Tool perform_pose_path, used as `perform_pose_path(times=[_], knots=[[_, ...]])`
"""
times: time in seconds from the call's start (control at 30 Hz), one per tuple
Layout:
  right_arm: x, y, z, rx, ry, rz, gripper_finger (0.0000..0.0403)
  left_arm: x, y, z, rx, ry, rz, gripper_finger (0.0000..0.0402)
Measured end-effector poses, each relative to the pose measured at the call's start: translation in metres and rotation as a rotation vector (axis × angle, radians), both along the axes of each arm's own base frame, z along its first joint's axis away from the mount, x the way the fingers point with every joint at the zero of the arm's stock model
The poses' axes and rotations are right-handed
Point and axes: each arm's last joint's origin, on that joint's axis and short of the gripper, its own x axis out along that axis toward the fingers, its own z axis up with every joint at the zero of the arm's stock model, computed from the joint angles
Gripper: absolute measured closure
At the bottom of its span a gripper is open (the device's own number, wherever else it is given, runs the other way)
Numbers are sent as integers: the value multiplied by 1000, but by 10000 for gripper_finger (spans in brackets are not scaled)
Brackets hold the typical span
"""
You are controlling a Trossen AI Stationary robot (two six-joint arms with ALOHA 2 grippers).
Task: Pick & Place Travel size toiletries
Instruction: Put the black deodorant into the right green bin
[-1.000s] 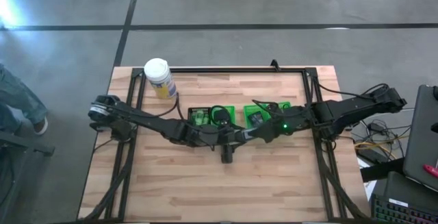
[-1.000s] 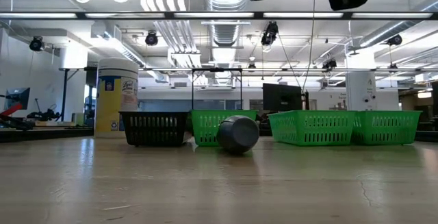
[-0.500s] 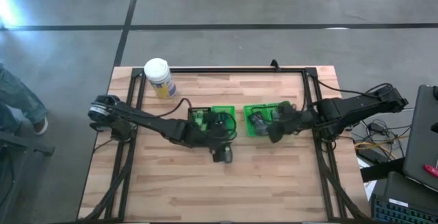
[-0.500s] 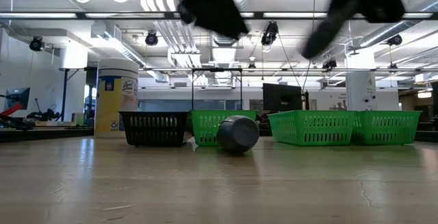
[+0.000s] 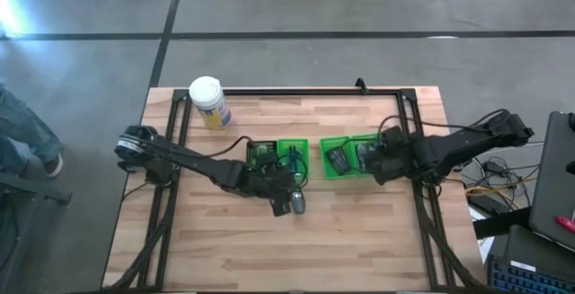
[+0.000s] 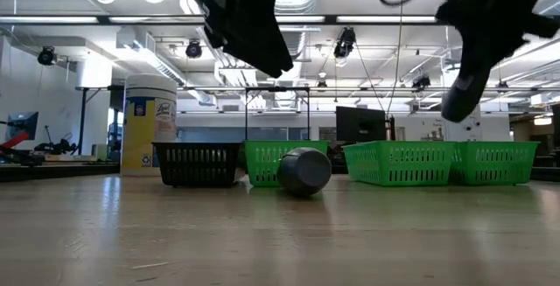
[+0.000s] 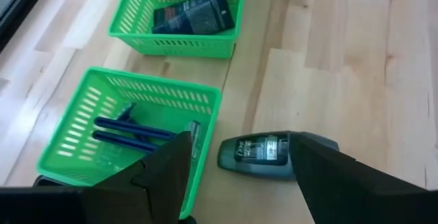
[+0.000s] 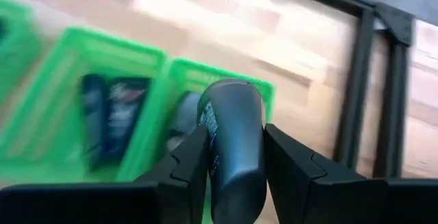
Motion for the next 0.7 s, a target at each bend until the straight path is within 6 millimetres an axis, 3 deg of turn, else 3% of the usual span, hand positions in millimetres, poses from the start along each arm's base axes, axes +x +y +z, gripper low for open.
perform_pose_path(times=[0.27, 0.4, 0.6, 0.7], knots=[[-6, -2, -48, -40, 20, -77, 272, -2, -2, 0, -7, 11, 5, 152], [-5, -2, -52, -45, -37, -115, 231, -3, -2, 0, -4, 18, 5, 152], [-7, 0, -57, 33, 15, -90, 167, -8, 0, -1, 9, 63, 8, 151], [-4, 4, -50, 50, 13, -53, 140, -11, 0, -3, 0, 110, -19, 151]])
